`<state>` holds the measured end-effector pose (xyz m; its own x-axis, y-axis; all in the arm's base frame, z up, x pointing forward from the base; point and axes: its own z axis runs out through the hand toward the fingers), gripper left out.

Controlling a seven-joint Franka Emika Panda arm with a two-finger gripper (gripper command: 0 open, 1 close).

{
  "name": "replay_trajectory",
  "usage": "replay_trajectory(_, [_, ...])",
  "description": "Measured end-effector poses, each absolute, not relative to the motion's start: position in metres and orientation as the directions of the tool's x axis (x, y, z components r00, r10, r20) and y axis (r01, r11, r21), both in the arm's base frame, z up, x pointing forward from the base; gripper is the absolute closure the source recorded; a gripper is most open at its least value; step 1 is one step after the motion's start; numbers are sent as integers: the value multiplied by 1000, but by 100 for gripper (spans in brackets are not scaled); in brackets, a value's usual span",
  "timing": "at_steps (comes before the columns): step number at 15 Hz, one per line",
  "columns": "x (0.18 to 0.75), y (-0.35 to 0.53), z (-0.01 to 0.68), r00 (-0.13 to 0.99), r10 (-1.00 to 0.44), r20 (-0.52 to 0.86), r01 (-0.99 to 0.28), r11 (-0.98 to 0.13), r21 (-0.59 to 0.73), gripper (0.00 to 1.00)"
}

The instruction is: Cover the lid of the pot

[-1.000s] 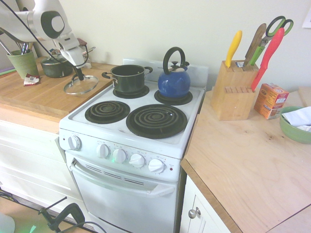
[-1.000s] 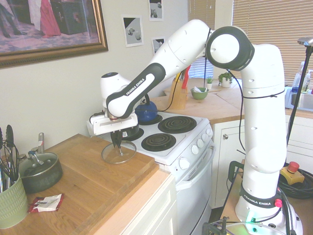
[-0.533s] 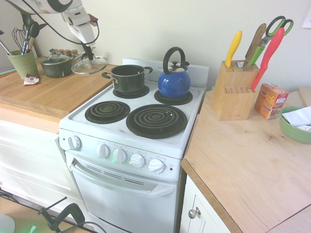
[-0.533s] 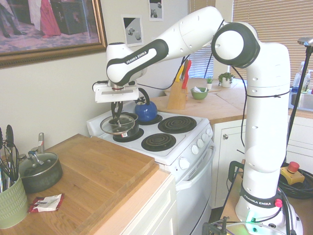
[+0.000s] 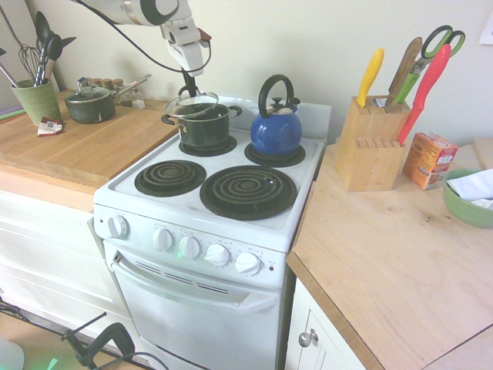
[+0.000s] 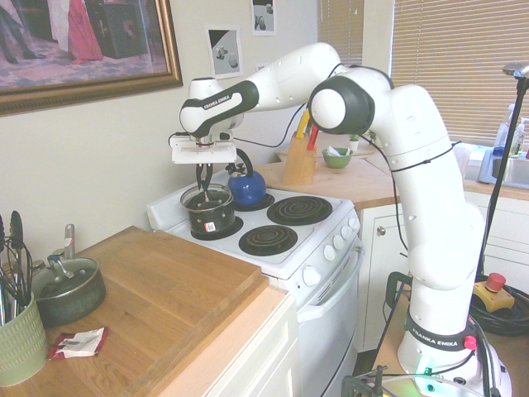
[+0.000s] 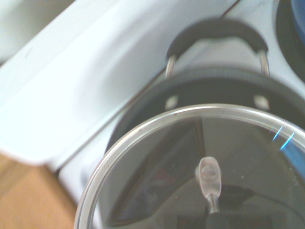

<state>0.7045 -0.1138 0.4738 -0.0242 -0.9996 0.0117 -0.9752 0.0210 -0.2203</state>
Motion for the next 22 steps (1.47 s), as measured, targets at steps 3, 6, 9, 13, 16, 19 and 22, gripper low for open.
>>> replay_trajectory(3, [730, -125, 469, -35, -999, -4, -975, 35, -219, 100])
replay_trajectory(6, [746, -136, 464, -45, -999, -10, -977, 46, -209, 100])
replay_trajectory(9, [751, -155, 464, -62, -998, -12, -974, 63, -216, 100])
replay_trajectory(13, [751, -153, 464, -30, -999, -10, -977, 32, -213, 100])
replay_trajectory(16, [745, -134, 464, 5, -1000, -7, -979, -3, -203, 100])
replay_trajectory(19, [730, -122, 463, 17, -1000, -1, -981, -17, -191, 100])
replay_trajectory(22, [715, -126, 460, 7, -1000, 10, -981, -9, -193, 100])
